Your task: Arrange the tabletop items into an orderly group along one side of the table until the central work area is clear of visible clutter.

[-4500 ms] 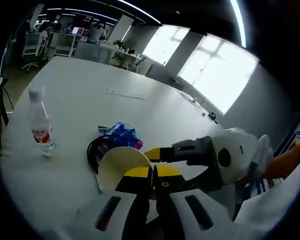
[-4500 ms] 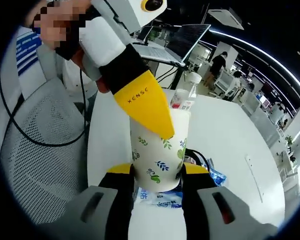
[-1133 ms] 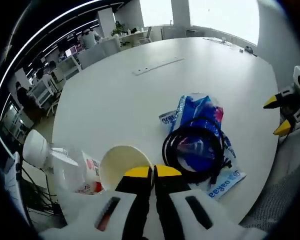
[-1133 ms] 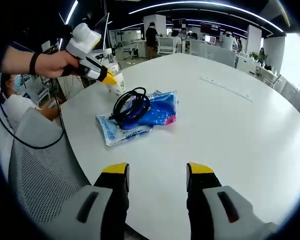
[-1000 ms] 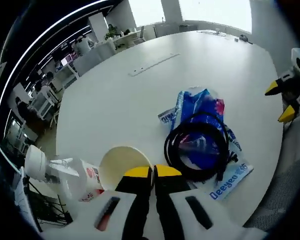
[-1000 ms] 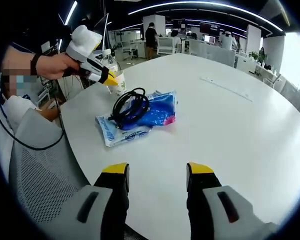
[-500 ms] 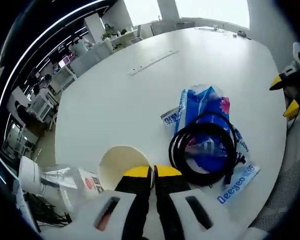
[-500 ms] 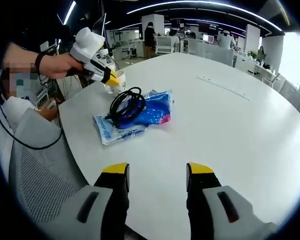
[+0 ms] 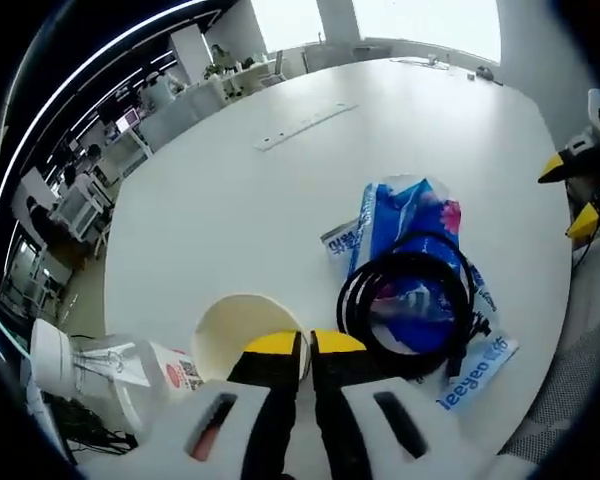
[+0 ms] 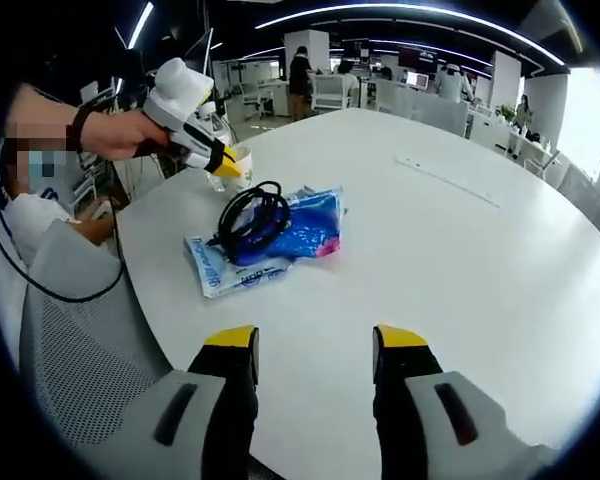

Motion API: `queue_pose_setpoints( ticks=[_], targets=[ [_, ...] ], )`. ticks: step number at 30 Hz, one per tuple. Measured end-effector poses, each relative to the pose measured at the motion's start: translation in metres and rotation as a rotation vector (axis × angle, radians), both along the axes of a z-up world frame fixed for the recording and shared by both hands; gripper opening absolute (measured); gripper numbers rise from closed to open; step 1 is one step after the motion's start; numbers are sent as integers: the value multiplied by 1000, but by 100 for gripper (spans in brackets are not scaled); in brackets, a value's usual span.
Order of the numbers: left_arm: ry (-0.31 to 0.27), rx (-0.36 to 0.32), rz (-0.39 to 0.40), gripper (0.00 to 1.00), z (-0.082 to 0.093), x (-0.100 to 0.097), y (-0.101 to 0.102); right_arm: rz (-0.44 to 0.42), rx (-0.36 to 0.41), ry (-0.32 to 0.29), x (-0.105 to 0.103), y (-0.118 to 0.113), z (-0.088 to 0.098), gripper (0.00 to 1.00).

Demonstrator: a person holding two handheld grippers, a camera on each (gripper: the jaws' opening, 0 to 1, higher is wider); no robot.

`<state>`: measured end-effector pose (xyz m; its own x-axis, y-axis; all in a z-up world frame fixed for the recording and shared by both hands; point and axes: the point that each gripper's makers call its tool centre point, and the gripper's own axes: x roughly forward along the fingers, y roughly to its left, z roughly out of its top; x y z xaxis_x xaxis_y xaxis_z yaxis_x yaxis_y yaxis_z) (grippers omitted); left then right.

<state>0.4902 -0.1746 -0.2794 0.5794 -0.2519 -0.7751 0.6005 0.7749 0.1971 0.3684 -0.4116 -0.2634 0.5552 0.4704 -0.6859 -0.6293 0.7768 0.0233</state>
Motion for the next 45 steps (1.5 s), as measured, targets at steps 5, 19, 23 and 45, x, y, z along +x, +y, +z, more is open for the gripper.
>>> queue_pose_setpoints(
  ticks=[5, 19, 23, 45],
  targets=[
    [-1, -5, -4, 5, 2, -1, 0, -3, -3, -1, -4, -2, 0, 44],
    [-53, -5, 5, 11, 26, -10, 8, 12, -5, -5, -9, 4, 3, 45],
    [-67, -18, 13, 11, 35, -14, 10, 18, 2, -6, -9, 8, 4, 45],
    [-119, -192, 174, 13, 70, -46, 34, 99, 20, -2, 0, 40, 8, 45]
  ],
)
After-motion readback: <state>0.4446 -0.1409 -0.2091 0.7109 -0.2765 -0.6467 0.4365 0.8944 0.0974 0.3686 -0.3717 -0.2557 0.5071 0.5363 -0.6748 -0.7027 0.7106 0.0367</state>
